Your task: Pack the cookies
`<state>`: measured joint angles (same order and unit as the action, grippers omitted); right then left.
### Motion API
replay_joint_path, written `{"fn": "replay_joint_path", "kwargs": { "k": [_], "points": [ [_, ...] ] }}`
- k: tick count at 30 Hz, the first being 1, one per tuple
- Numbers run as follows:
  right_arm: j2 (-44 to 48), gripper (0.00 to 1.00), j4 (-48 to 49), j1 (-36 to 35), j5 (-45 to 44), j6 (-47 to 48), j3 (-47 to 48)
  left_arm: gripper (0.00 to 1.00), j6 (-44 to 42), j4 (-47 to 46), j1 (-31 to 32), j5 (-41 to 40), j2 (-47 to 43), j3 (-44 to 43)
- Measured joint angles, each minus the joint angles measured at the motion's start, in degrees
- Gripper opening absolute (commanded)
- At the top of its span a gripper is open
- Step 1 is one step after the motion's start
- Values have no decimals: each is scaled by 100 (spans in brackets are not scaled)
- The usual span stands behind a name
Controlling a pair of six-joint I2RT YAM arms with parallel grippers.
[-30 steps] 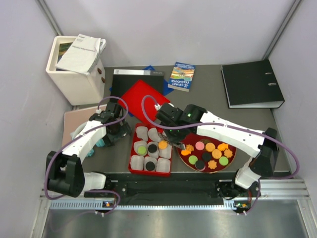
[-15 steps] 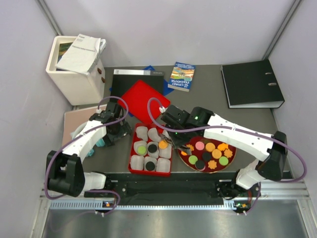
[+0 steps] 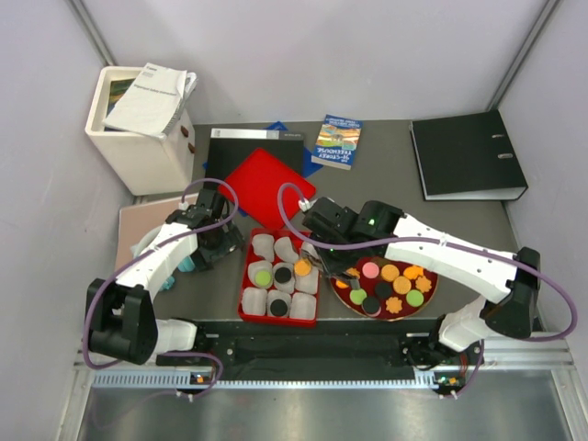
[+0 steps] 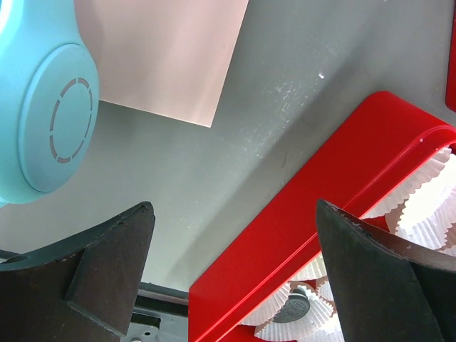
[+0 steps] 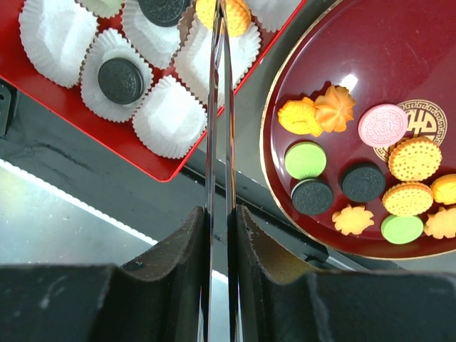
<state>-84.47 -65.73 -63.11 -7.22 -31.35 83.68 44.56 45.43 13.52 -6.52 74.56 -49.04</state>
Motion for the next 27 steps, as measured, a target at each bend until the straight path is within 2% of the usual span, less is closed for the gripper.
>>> {"fn": "replay_joint_path", "kwargs": {
  "k": [27],
  "points": [
    [-424, 15, 315, -4, -98, -42, 149, 99, -2, -44, 0, 33, -4, 22]
  ]
}}
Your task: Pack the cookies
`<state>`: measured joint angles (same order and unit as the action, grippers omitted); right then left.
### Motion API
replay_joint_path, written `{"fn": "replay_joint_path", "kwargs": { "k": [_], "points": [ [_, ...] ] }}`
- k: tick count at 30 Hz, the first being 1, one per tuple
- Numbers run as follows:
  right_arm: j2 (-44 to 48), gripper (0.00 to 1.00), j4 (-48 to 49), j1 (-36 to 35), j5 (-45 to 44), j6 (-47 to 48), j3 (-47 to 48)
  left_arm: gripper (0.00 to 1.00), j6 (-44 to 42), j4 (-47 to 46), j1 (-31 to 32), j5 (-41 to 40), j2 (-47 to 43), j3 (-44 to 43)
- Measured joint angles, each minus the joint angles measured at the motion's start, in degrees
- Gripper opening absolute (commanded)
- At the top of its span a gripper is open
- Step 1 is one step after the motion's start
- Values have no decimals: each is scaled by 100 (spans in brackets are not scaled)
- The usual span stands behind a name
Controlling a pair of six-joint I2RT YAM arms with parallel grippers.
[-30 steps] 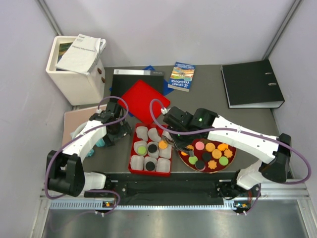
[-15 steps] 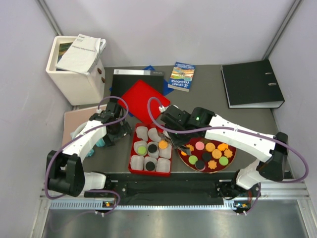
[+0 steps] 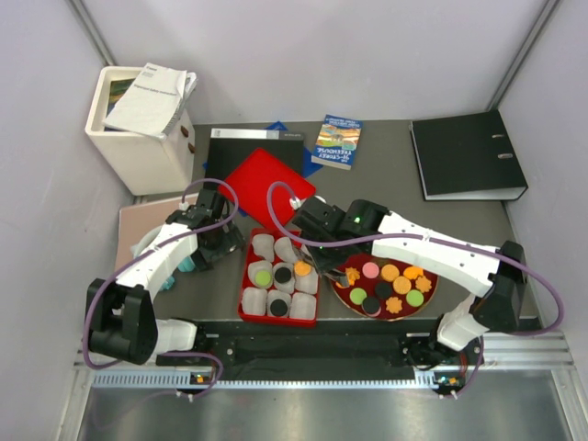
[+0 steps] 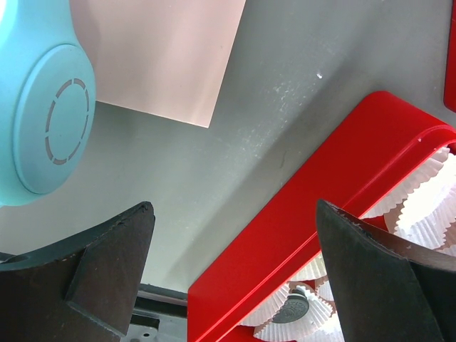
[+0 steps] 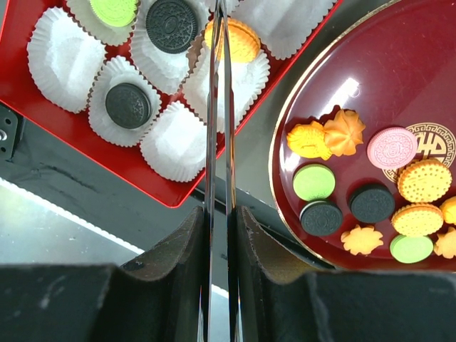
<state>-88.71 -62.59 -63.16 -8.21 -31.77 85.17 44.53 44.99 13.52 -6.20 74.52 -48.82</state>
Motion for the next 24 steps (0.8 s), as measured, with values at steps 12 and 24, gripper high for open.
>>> {"fn": "replay_joint_path", "kwargs": {
  "k": [12, 24],
  "points": [
    [-11, 15, 42, 0, 136, 4, -166, 99, 0, -44, 0, 52, 0, 22],
    [4, 15, 57, 0, 229, -31, -398, 99, 0, -44, 0, 66, 0, 22]
  ]
}}
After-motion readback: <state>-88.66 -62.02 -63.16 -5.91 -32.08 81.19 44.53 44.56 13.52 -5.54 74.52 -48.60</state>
